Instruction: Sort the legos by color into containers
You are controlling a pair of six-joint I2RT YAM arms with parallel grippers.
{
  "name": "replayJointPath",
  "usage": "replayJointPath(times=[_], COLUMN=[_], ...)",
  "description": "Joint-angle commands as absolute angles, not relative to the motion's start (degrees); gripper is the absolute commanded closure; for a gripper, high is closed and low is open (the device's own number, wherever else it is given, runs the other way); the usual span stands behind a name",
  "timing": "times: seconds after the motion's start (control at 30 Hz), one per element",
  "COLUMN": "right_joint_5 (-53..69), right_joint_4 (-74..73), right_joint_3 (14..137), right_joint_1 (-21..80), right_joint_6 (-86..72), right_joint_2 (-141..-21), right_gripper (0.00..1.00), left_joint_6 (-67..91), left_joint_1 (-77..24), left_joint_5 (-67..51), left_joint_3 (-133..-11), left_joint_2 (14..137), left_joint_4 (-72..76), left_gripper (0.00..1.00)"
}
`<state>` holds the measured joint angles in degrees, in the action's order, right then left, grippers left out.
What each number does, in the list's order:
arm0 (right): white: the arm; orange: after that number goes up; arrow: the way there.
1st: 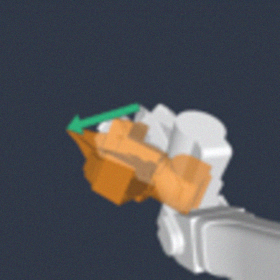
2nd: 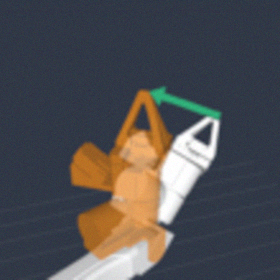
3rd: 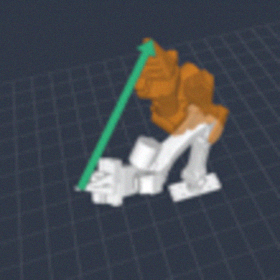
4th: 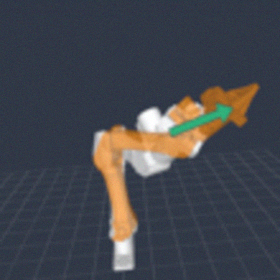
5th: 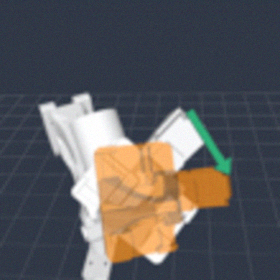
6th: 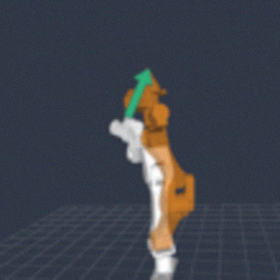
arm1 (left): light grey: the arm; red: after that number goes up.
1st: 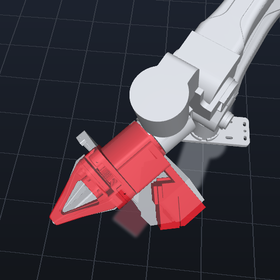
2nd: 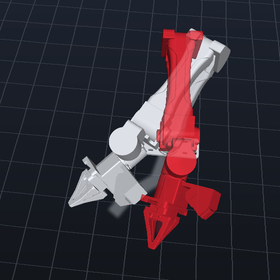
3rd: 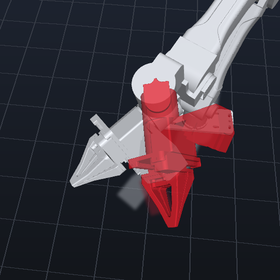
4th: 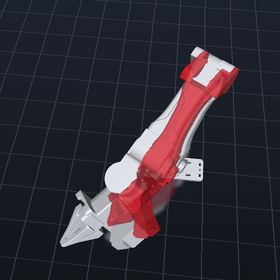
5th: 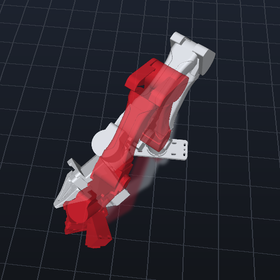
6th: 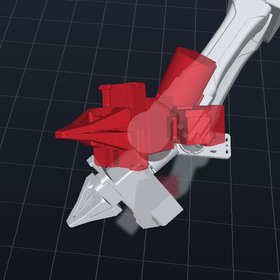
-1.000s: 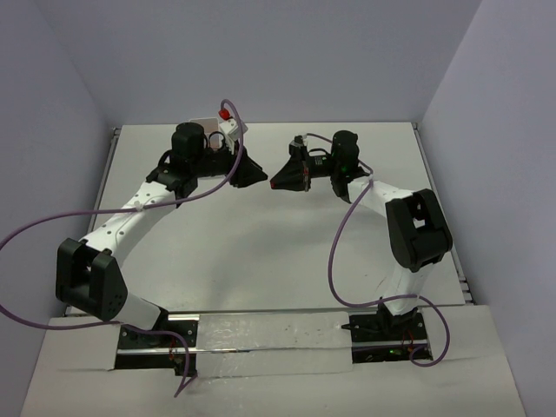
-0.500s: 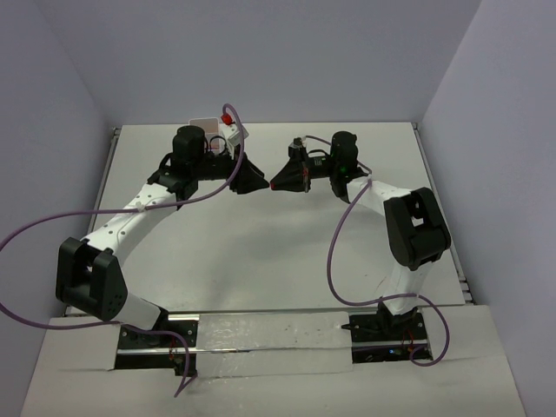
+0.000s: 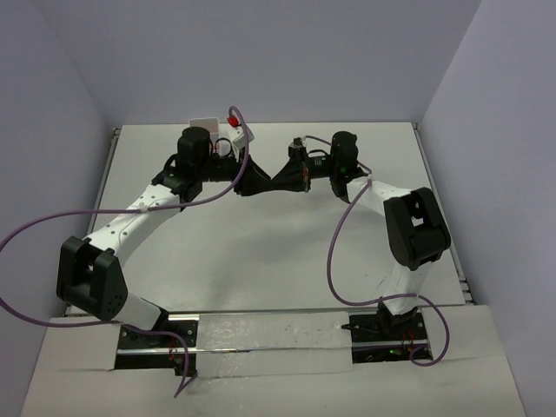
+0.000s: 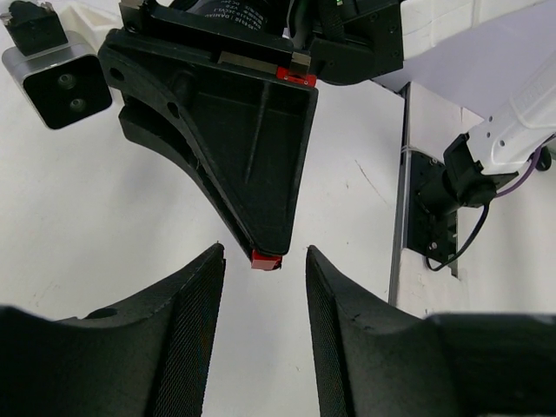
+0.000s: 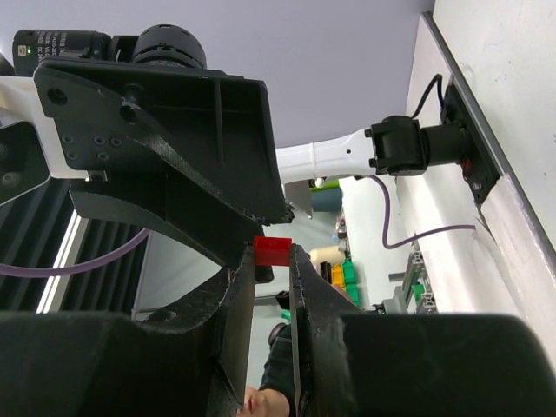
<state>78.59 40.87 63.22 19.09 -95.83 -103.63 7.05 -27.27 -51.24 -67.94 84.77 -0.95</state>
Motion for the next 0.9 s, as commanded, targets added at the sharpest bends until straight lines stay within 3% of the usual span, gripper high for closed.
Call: replayJointPath(times=[0.0,0.4,0.47,0.57,0.77,0.83,0.87], right_joint_5=[78.8,78.5,78.5,78.5,78.4,78.4,78.4], right_joint_4=[43.6,43.6,43.4,43.2,42.9,42.7,42.7], right_joint_3=[64.0,63.0,62.9,63.0,62.8,62.8,62.8], right_joint_1=[18.8,18.9,19.1,19.1,19.0,18.9,18.9], right_joint_6=[-96.5,-96.9,-96.8,-96.7,-96.3,-96.0,-96.0], right_joint_2=[-103.8,-103.5,-103.3,-103.3,-103.0,-102.8,-102.8], right_gripper=[0.92,0.88,0.79,0.59,0.41,0.28,0.26], left_joint_6=[5.9,7.2,8.0,8.0,8.1,8.0,7.9], left_joint_1=[-27.9,-27.9,-28.0,-28.0,-27.2,-26.8,-26.6], left_joint_5=[-51.2,-49.4,-48.8,-48.3,-48.5,-48.5,-48.5], left_joint_3=[-68.9,-69.1,-69.4,-69.4,-68.2,-67.7,-67.7], left_joint_2=[85.3,85.8,86.1,86.3,85.4,85.0,84.9], left_joint_4=[1.3,2.3,2.7,2.4,2.1,1.8,1.6], left_gripper=[0.55,0.89,1.0,1.0,1.0,1.0,1.0])
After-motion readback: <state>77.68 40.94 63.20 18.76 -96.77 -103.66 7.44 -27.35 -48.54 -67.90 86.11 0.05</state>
